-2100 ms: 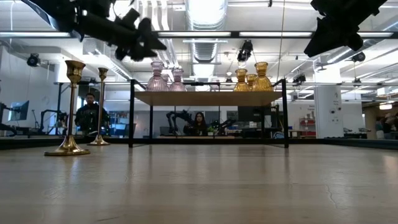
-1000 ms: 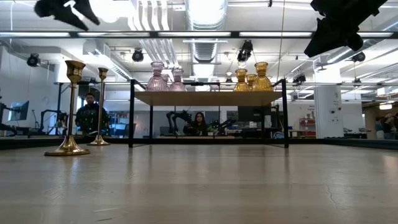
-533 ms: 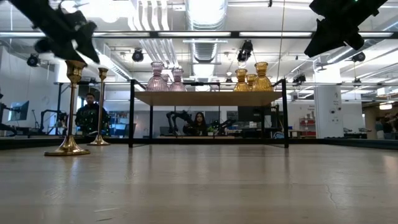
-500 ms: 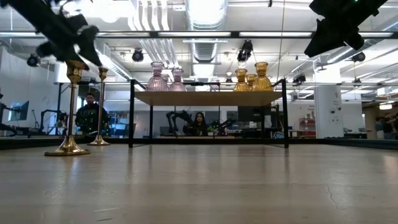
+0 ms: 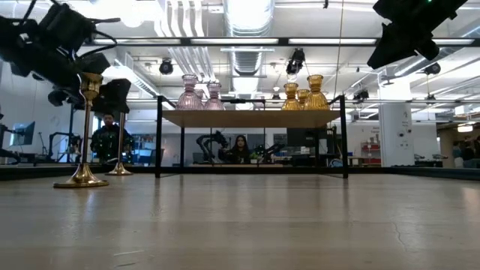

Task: Pick & Place candle stick holders
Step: Put the top golden metal candle holder on the shelf

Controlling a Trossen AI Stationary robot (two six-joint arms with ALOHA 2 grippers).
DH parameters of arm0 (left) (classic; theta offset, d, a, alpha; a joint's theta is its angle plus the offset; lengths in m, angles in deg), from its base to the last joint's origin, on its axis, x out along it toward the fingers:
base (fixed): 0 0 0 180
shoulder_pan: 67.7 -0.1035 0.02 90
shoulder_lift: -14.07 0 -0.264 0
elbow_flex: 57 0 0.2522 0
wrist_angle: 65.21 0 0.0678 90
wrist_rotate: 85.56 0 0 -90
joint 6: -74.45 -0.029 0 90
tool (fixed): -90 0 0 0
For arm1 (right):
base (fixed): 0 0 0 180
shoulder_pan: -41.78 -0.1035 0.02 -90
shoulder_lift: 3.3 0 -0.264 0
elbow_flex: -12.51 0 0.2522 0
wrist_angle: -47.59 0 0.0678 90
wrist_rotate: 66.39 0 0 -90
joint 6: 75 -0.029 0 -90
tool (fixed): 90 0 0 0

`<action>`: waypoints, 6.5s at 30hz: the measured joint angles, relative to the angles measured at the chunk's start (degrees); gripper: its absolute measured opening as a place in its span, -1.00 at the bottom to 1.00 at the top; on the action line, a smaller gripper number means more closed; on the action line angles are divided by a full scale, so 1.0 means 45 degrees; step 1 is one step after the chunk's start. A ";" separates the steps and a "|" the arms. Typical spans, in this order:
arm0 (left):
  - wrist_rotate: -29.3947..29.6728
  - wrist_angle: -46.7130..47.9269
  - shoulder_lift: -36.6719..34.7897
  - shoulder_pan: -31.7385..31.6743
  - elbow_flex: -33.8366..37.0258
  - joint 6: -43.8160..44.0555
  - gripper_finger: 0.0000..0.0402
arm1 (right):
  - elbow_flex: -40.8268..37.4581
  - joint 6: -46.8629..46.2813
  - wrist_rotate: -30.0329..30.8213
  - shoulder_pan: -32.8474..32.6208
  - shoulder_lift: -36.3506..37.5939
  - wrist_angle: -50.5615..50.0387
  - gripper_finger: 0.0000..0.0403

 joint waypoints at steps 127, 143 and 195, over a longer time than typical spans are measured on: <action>-1.5392 0.4480 1.6884 -0.3403 -2.3547 -0.4990 -0.90 | -0.0024 0.0107 0.0861 -0.0005 0.0005 0.0624 -0.76; -1.5024 0.0683 1.5340 -0.3512 -1.8218 -0.4236 -0.90 | -0.0053 0.0570 0.0861 -0.0005 0.0005 0.0627 -0.76; -1.5368 0.0595 1.4834 -0.3633 -1.6533 -0.3742 -0.78 | -0.0053 0.0534 0.0861 -0.0005 0.0005 0.0777 -0.76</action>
